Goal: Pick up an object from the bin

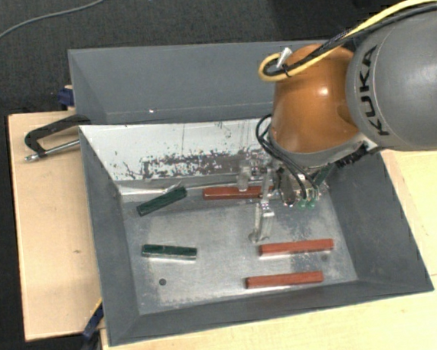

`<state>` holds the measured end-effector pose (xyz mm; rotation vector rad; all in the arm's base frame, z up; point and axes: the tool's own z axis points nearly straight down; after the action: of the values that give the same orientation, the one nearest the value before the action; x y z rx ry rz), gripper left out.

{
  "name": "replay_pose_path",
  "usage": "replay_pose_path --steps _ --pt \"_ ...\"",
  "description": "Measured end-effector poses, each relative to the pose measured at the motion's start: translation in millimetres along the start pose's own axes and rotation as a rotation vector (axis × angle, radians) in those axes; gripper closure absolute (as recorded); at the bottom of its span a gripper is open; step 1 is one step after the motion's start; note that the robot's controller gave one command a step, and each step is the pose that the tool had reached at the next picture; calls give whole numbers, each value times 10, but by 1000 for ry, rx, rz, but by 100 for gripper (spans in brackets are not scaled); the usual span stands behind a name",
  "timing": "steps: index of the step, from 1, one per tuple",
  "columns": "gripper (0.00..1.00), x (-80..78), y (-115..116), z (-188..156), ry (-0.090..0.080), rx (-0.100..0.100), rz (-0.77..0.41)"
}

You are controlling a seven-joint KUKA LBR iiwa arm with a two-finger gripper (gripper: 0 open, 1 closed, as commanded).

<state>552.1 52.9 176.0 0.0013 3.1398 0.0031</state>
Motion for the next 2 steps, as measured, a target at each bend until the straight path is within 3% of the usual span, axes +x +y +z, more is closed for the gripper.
replay_pose_path --steps 1,2 --pt "0 53 1003 1100 9 -2 8" --pt "100 22 957 1054 1 0 15"
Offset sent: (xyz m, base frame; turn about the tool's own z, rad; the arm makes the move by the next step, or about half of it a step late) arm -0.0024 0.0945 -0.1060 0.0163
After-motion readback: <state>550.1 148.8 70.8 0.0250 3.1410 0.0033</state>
